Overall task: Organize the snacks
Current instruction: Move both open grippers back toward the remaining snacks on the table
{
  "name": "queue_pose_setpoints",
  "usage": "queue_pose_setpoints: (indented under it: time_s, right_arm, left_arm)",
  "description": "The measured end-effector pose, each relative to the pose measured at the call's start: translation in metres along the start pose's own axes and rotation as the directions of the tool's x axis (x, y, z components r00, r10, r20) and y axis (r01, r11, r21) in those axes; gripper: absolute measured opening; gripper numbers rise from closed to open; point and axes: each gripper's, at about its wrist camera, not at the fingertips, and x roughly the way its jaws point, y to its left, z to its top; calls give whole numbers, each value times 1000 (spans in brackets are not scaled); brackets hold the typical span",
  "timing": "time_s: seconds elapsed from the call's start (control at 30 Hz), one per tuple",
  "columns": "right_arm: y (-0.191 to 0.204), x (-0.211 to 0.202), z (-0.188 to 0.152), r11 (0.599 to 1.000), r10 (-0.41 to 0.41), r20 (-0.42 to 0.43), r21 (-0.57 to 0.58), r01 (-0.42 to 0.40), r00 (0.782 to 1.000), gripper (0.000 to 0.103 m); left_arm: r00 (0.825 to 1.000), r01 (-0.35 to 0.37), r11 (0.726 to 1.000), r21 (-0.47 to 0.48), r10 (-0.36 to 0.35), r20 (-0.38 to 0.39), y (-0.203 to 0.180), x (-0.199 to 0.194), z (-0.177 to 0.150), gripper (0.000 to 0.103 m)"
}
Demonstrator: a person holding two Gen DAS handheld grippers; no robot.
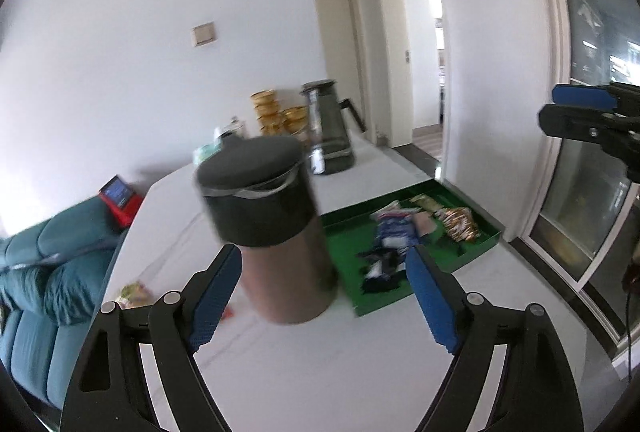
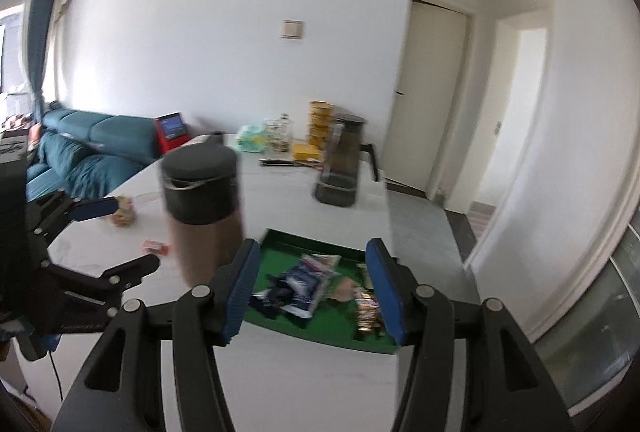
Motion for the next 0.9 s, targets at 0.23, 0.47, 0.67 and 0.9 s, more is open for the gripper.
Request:
queue_pose_setpoints:
  time_s: [0.23,0.47,0.67,0.9]
  right_arm:
    - [59,19,-3,993,108,-37,-49,-110,993,62]
    - [112,53,-9,977,193,-115,-73,-202,975,63]
    - [157,88,-15,960,253,-188,-70,-270,949,63]
    - [204,132,-21,941,297,-269,-79,-328,916,63]
  left_arm:
    - [993,-95,995,-44,92,-72,63,-2,-36,80]
    - [963,-239,964,-120,220,-154,153,0,-75,80]
    - [928,-338,923,-183,295,-226,225,6,-106,80]
    - [912,-359,914,-189,301,-280,273,23,-135,80]
